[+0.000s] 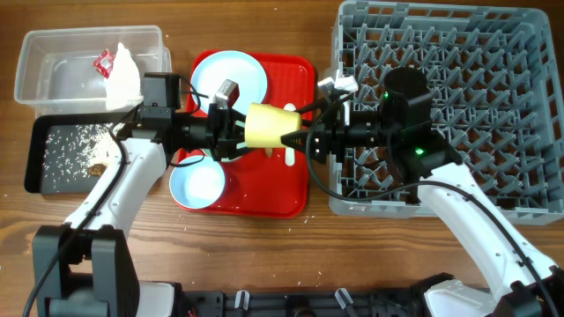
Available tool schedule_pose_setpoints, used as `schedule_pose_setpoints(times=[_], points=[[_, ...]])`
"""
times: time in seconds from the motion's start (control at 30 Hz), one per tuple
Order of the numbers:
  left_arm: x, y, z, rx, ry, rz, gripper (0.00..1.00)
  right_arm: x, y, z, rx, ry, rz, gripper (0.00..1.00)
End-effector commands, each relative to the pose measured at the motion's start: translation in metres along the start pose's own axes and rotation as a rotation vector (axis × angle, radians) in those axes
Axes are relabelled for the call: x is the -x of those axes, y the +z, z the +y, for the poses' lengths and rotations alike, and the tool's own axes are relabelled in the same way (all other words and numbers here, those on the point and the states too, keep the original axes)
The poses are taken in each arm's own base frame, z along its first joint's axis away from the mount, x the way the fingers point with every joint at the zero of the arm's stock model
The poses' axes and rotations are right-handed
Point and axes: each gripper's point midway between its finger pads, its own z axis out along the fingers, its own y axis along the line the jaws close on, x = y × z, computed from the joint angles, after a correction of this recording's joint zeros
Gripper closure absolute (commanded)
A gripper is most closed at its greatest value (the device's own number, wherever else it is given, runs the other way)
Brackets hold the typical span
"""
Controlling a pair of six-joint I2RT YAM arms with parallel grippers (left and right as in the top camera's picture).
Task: Sort waste into correct bins and load items into the dishwasher rack
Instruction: 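Hand the yellow cup from left gripper to right gripper, then place the yellow cup into the dish rack with right gripper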
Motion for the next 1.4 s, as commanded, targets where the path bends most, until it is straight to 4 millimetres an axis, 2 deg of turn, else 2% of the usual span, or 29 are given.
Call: schedule_pose_setpoints(times=[0.0,0.17,0.2,0.33,0.47,0.57,0.6,0.67,0.77,0.83,0.93,1.1,1.13,1.23,1.37], points=[[-0.002,0.001,-0.005,-0.019,0.017,0.020,0.59,0.002,-0.011,-0.014,-0.035,0.060,-0.017,0.54],[0.000,0.001,-0.003,-0.008,0.025,0.010,0.56,0.002,-0.045,-0.049,-0.165,0.159,-0.054,0.53],[0.003,0.001,0.000,0.011,0.026,-0.007,0.56,0.000,-0.056,-0.061,-0.224,0.213,-0.065,0.53],[0.023,-0.002,0.022,0.146,0.044,-0.122,0.55,-0.012,-0.083,-0.082,-0.403,0.332,-0.073,0.53],[0.045,-0.013,0.051,0.330,0.128,-0.245,0.54,-0.019,-0.106,-0.078,-0.583,0.399,-0.069,0.53],[0.059,-0.032,0.081,0.515,0.104,-0.355,0.54,-0.022,-0.141,-0.070,-0.813,0.446,-0.047,0.53],[0.062,-0.040,0.092,0.590,0.104,-0.387,0.54,-0.025,-0.158,-0.063,-0.918,0.467,-0.029,0.53],[0.065,-0.054,0.108,0.697,0.083,-0.430,0.54,-0.030,-0.175,-0.055,-1.011,0.496,0.003,0.53],[0.061,-0.071,0.126,0.826,0.050,-0.460,0.57,-0.053,-0.192,-0.043,-1.111,0.576,0.098,0.54],[0.060,-0.076,0.131,0.877,0.078,-0.452,0.58,-0.073,-0.197,-0.039,-1.144,0.631,0.173,0.54],[0.062,-0.082,0.134,0.912,0.089,-0.462,0.58,-0.091,-0.194,-0.039,-1.164,0.669,0.271,0.54],[0.066,-0.083,0.131,0.918,0.135,-0.467,0.59,-0.113,-0.165,-0.053,-1.125,0.714,0.408,0.54],[0.066,-0.083,0.128,0.917,0.144,-0.469,0.60,-0.120,-0.158,-0.058,-1.119,0.727,0.447,0.54],[0.066,-0.083,0.114,0.912,0.202,-0.480,0.59,-0.134,-0.152,-0.065,-1.161,0.758,0.511,0.53],[0.068,-0.086,0.087,0.920,0.306,-0.515,0.55,-0.141,-0.140,-0.076,-1.152,0.756,0.547,0.47]])
